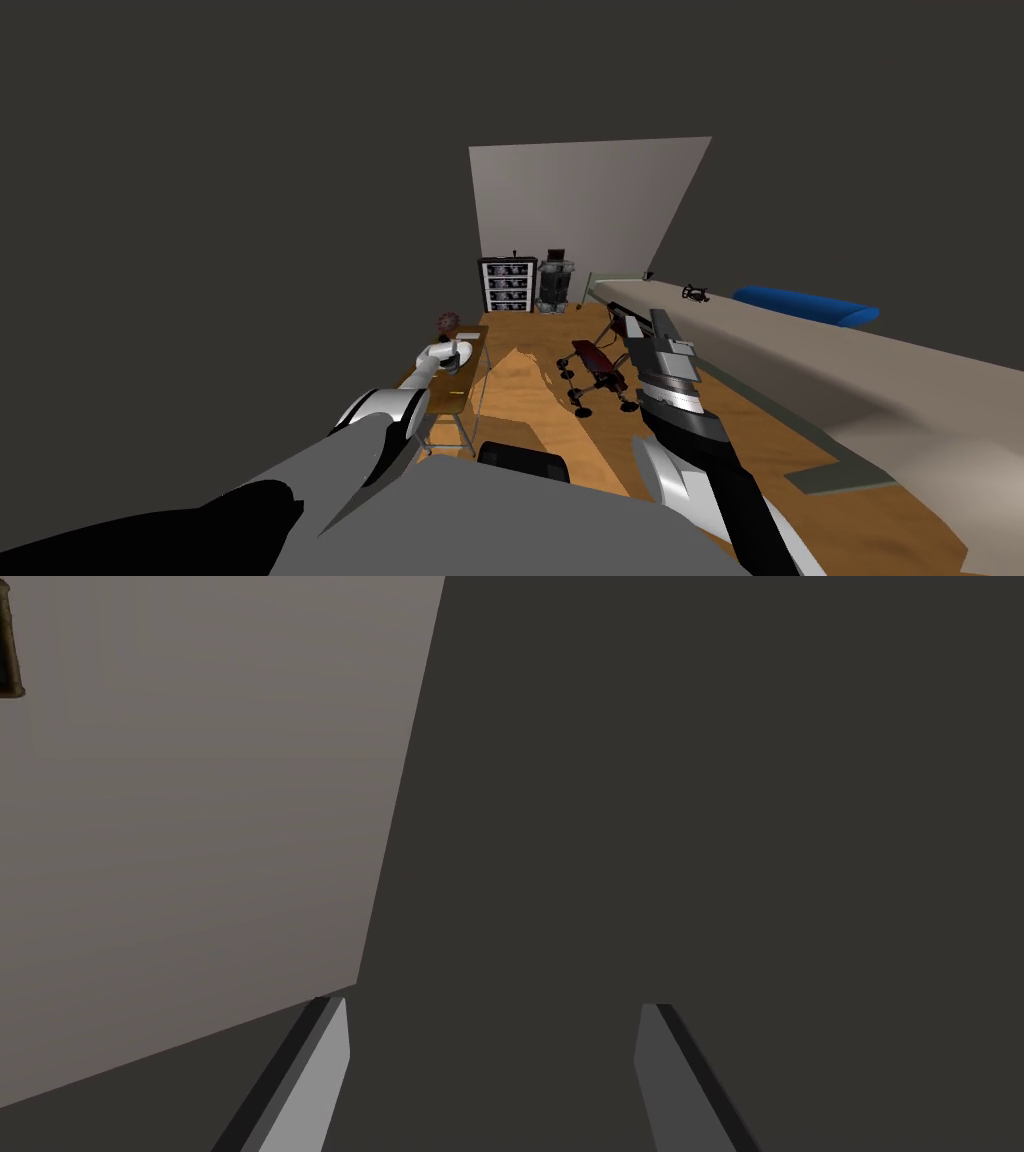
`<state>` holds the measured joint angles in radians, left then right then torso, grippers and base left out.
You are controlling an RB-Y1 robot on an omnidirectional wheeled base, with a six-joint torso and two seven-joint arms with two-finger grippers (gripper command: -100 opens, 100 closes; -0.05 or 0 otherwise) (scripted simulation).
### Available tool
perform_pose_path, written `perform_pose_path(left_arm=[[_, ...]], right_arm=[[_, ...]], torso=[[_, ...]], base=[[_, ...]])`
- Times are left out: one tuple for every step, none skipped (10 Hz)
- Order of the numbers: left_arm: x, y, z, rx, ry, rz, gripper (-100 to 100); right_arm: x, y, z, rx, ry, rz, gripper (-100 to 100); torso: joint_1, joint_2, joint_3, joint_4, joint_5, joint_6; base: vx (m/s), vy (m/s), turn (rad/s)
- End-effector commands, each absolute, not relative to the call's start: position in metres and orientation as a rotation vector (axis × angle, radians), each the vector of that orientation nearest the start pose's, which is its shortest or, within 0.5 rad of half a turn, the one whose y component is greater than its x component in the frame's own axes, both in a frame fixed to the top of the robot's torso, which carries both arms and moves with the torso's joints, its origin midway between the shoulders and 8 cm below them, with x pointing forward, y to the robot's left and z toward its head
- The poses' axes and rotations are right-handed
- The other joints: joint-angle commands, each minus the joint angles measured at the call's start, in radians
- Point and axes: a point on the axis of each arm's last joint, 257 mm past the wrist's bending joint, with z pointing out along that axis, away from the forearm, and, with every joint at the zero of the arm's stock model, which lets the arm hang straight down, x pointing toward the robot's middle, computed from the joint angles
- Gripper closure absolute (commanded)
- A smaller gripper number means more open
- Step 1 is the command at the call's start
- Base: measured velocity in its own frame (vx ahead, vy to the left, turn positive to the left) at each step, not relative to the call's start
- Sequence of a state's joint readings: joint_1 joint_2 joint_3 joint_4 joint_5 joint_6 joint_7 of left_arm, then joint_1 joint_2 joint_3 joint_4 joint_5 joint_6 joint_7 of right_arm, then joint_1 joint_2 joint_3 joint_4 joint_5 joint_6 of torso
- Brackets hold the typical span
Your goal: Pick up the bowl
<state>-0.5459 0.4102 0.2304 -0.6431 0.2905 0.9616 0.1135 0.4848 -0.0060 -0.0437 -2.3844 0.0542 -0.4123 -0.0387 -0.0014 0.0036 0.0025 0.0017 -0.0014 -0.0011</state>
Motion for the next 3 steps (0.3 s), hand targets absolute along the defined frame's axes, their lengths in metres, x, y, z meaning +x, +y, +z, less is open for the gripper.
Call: perform_pose_path(left_arm=[[0.4746, 0.4283, -0.4511, -2.432, 1.55, -0.296, 100], [0.4716, 0.4271, -0.4558, -2.429, 1.55, -0.299, 100], [0.4714, 0.427, -0.4552, -2.43, 1.551, -0.296, 0]], right_arm=[[0.336, -0.2826, 0.0593, 0.606, 0.613, 1.269, 0], [0.336, -0.2826, 0.0593, 0.606, 0.613, 1.269, 0], [0.336, -0.2826, 0.0593, 0.606, 0.613, 1.269, 0]], torso=[[0.0, 0.0, 0.0, 0.0, 0.0, 0.0], [-0.001, 0.002, 0.001, 0.0, 0.0, 0.0], [0.0, 0.001, 0.001, 0.0, 0.0, 0.0]], base=[[-0.075, -0.037, 0.005], [-0.03, -0.015, 0.002], [-0.006, -0.003, 0.0]])
